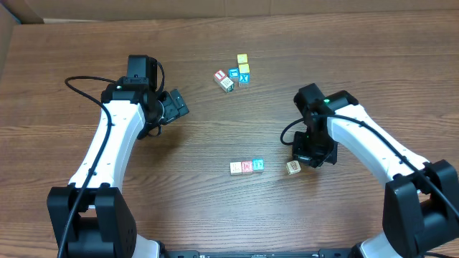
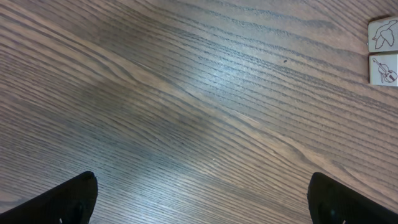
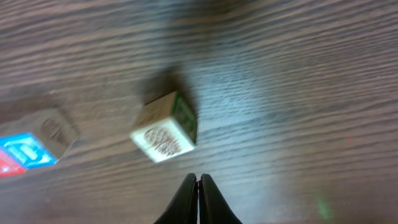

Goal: Flip 4 blocks

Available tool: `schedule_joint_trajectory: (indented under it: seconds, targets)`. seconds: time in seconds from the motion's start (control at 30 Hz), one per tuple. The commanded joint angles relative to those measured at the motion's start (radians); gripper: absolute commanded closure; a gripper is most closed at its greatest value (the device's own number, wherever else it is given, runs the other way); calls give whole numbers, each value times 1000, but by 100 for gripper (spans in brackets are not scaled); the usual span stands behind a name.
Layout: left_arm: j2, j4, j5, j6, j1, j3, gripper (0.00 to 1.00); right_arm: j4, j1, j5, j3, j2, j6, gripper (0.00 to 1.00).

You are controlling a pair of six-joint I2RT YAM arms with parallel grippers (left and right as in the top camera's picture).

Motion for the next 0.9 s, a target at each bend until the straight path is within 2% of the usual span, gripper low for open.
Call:
schedule_joint_trajectory:
  seconds: [0.0, 0.3, 0.4, 0.6, 0.87]
  targets:
    - [-4, 1, -13, 11, 2, 7, 0, 27, -44, 9, -31, -24, 2, 95]
    - [-4, 1, -14, 11, 2, 7, 0, 135, -90, -14, -139, -24, 5, 94]
    - [-4, 1, -14, 11, 2, 7, 0, 175, -90, -22, -182, -24, 51, 93]
    - [-4, 1, -13, 11, 2, 7, 0, 279, -90, -211, -235, -24, 61, 93]
    - [-4, 1, -14, 11, 2, 7, 0, 302, -90, -282, -235, -24, 61, 93]
